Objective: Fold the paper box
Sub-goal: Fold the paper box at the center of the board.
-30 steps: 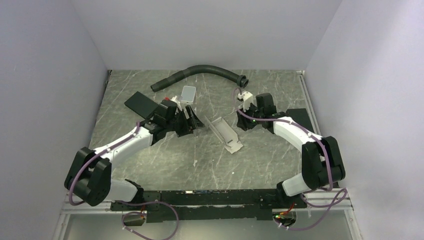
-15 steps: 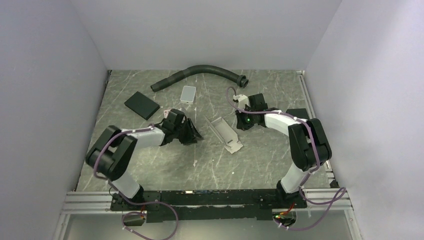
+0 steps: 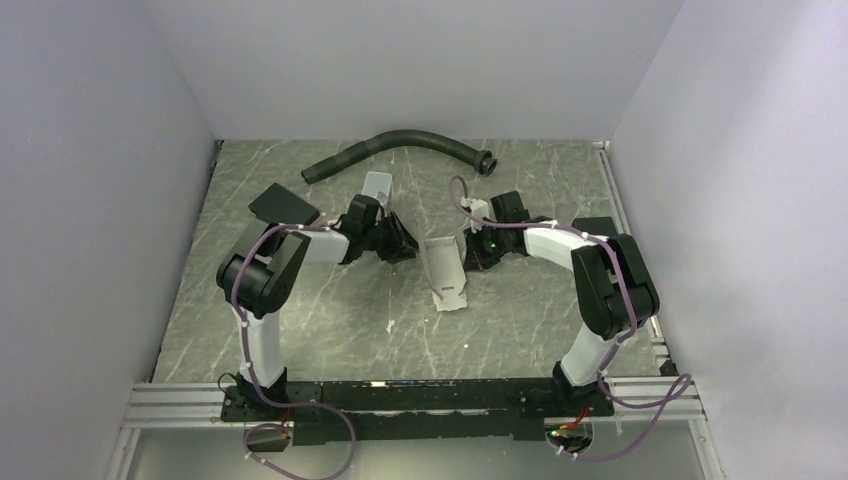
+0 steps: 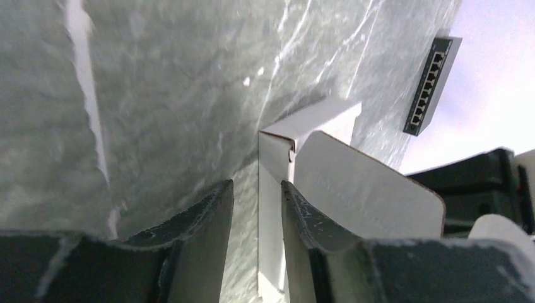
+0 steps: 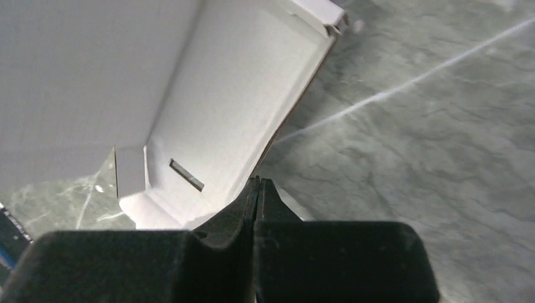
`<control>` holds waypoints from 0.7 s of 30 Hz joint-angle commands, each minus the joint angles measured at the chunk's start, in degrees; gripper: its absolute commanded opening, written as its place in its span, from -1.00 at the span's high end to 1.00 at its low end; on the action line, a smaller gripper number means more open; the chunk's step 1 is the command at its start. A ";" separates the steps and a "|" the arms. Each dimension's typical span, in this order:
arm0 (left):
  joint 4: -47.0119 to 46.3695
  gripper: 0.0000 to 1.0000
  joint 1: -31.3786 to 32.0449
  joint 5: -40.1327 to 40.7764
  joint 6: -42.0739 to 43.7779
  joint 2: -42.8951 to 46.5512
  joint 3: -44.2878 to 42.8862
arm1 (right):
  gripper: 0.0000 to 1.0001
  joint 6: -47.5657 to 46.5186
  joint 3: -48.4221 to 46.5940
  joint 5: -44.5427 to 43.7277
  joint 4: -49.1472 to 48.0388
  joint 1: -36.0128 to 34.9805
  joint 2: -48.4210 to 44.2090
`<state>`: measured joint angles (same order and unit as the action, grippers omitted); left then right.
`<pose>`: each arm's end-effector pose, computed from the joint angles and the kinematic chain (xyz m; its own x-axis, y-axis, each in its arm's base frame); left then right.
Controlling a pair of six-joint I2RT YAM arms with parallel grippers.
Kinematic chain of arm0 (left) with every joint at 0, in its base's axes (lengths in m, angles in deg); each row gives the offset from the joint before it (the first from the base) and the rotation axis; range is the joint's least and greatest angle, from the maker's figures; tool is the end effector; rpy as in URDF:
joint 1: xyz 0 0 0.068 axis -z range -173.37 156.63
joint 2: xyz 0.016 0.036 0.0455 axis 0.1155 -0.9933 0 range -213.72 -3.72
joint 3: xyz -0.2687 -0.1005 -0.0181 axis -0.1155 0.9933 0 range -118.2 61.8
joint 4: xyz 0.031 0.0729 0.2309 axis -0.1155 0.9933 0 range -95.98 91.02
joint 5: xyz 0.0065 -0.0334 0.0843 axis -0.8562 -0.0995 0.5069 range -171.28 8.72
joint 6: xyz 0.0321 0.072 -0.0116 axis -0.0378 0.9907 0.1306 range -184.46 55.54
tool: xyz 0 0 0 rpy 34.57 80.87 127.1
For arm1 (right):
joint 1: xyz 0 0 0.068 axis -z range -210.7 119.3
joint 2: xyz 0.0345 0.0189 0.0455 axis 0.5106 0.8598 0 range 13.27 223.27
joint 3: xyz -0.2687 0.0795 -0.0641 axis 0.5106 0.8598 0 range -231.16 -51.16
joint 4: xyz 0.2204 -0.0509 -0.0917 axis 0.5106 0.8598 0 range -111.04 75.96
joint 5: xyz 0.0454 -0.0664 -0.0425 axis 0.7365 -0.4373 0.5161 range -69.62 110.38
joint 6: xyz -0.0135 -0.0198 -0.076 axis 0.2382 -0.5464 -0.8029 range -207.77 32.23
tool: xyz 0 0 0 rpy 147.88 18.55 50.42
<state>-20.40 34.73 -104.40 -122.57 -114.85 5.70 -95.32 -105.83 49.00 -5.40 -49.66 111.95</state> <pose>0.3434 -0.2138 0.1334 -0.8943 -0.4078 -0.1841 -0.1198 0.6147 -0.7796 0.3057 0.1396 0.1594 -0.7415 -0.3766 -0.5552 -0.6168 0.7082 0.3434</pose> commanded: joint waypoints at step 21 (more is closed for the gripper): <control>18.82 0.06 -12.54 10.11 19.69 25.73 4.88 | -0.32 -24.39 -6.53 10.30 2.25 0.59 -10.14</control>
<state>-4.33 22.05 -98.56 -108.27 -101.89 6.51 -106.12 -105.73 53.19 -3.00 -48.57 98.59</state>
